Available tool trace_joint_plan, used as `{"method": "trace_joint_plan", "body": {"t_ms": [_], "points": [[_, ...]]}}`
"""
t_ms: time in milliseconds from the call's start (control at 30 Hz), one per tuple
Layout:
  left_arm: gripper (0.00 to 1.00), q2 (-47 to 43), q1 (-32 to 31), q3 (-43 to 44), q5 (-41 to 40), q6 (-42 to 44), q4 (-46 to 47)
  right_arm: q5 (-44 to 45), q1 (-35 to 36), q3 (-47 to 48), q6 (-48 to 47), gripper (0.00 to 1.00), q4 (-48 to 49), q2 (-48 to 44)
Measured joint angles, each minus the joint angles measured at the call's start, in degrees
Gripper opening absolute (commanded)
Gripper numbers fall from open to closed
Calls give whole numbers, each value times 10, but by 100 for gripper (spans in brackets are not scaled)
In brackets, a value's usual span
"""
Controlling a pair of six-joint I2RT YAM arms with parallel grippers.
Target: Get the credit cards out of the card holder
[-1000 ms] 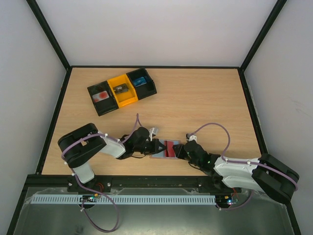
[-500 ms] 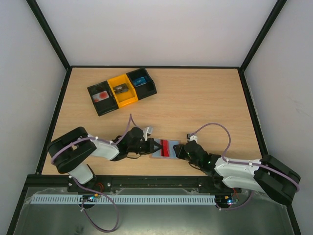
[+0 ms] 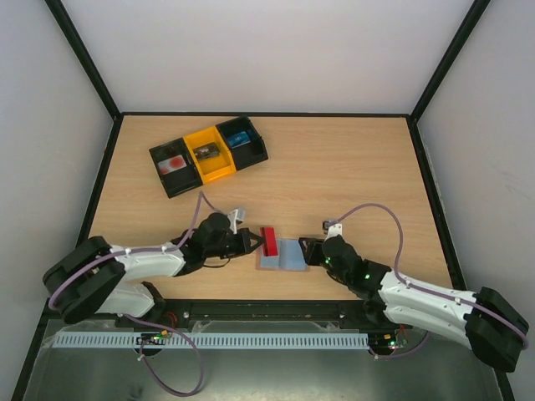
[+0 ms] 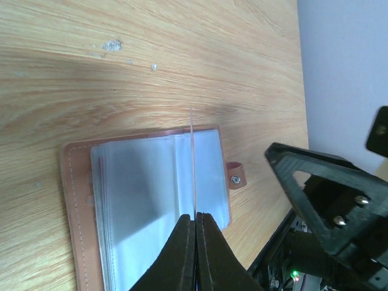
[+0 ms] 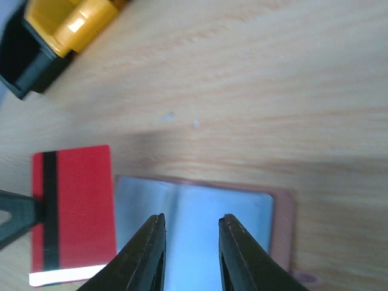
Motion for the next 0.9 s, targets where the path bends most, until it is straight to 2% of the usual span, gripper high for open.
{"method": "trace_joint_plan", "body": {"t_ms": [233, 433, 500, 600, 767, 900], "points": [[3, -68, 26, 0, -6, 4, -72, 17, 0, 17, -118, 27, -3, -85], [3, -151, 65, 4, -3, 20, -146, -10, 0, -30, -257, 26, 88, -163], [3, -169, 79, 5, 1, 21, -162, -25, 0, -46, -295, 28, 123, -171], [3, -194, 103, 7, 19, 20, -181, -35, 5, -52, -350, 35, 162, -155], [3, -213, 131, 7, 46, 17, -196, -33, 39, -51, -429, 43, 209, -67], [3, -223, 150, 6, 74, 1, -195, -50, 57, -49, -476, 45, 239, -7]]}}
